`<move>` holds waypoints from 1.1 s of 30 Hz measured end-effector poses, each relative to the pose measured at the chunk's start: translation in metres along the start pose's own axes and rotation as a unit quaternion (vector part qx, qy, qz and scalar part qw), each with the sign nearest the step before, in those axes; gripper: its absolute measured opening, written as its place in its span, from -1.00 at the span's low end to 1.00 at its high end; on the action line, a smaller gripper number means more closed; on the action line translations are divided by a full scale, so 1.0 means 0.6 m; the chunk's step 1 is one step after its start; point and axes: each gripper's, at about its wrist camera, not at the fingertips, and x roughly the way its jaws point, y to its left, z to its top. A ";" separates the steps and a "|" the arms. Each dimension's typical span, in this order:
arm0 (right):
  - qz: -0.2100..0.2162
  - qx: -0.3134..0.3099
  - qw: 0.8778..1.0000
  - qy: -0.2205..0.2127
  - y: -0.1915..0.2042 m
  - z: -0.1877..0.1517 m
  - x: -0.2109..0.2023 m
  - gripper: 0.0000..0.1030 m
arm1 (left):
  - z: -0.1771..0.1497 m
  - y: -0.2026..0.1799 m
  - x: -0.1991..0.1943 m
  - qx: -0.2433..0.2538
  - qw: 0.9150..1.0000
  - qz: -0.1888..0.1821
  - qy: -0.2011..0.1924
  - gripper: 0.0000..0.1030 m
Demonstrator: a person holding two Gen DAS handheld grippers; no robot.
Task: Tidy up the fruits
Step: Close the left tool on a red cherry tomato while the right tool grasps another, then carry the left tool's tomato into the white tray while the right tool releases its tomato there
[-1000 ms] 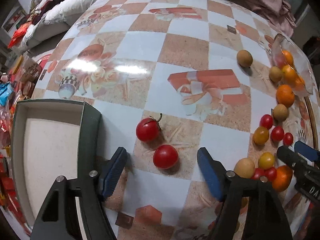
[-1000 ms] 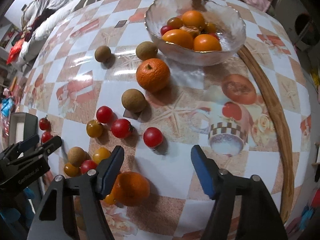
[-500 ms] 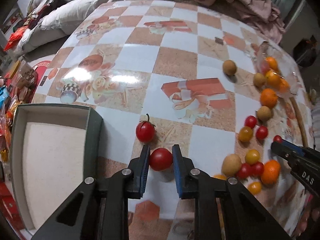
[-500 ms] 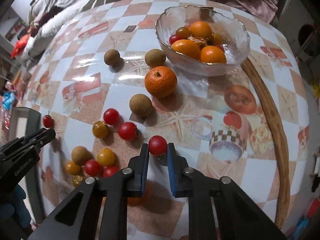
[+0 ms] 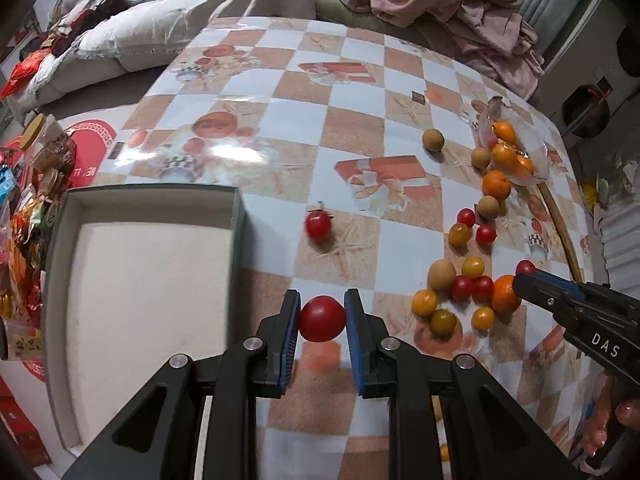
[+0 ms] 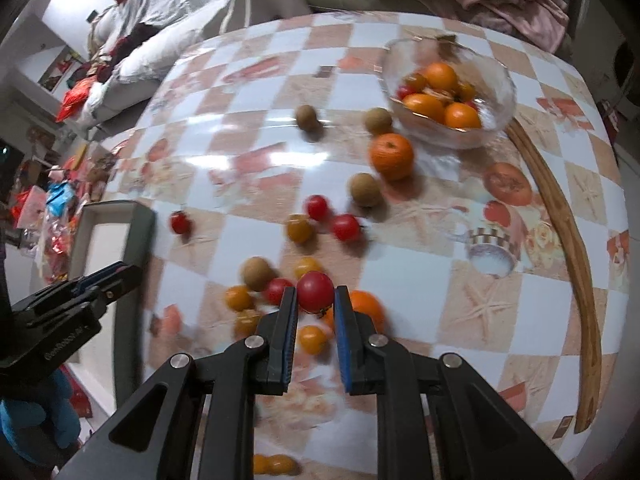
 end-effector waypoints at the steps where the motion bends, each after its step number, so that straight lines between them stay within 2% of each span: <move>1: 0.003 -0.006 1.000 0.000 0.013 0.005 0.003 -0.62 | -0.001 0.007 -0.004 -0.001 1.000 0.001 -0.001 -0.53; 5: 0.019 -0.031 0.999 0.001 0.068 0.005 0.000 -0.62 | -0.012 0.045 -0.028 -0.009 1.000 0.013 -0.009 -0.53; 12: 0.049 -0.075 0.996 0.009 0.180 0.008 0.009 -0.62 | -0.037 0.135 -0.045 -0.034 0.998 0.057 -0.013 -0.53; 21: 0.093 -0.114 0.988 0.051 0.325 0.011 0.085 -0.62 | -0.101 0.257 -0.015 -0.085 0.990 0.109 0.020 -0.53; 26: 0.092 -0.133 0.984 0.077 0.377 0.011 0.138 -0.60 | -0.123 0.289 0.005 -0.095 0.987 0.122 0.033 -0.53; 33: 0.061 -0.164 0.980 0.093 0.410 0.009 0.182 -0.60 | -0.131 0.292 0.019 -0.093 0.989 0.110 0.041 -0.52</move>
